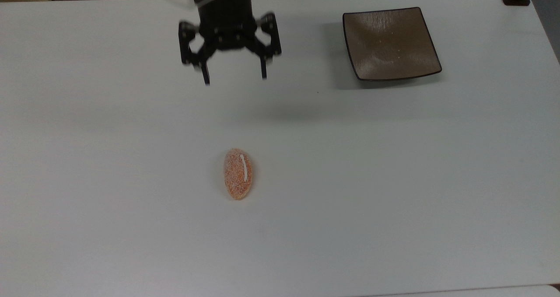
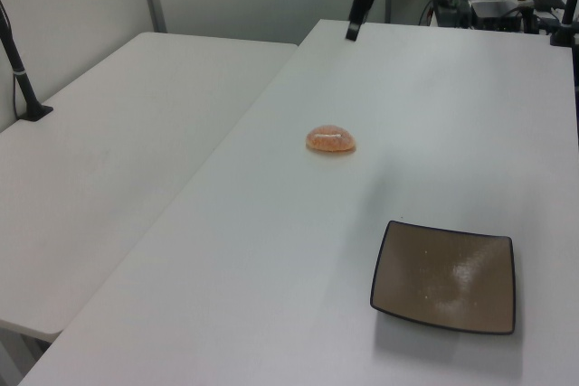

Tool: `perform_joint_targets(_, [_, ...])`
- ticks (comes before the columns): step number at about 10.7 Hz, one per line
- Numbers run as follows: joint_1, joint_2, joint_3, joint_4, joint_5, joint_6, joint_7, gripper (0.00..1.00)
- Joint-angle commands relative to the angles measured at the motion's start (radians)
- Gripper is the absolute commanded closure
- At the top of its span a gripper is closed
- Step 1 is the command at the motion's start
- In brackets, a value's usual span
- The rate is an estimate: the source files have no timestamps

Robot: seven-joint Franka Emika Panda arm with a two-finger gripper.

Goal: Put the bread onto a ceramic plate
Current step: 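Lower the open gripper down over the orange bread roll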

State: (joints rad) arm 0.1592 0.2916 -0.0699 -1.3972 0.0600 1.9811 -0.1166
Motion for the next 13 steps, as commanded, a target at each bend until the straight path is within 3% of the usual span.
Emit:
perform_joint_targets(1, [0.01,0.139,-0.019,0.07,0.031,0.096,-0.025,0.0])
perform_joint_targets(7, [0.008,0.297,-0.022,0.069,0.029,0.209,-0.023,0.0])
perform_joint_targets(13, [0.011,0.371,-0.022,0.038,0.018,0.269,-0.017,0.0])
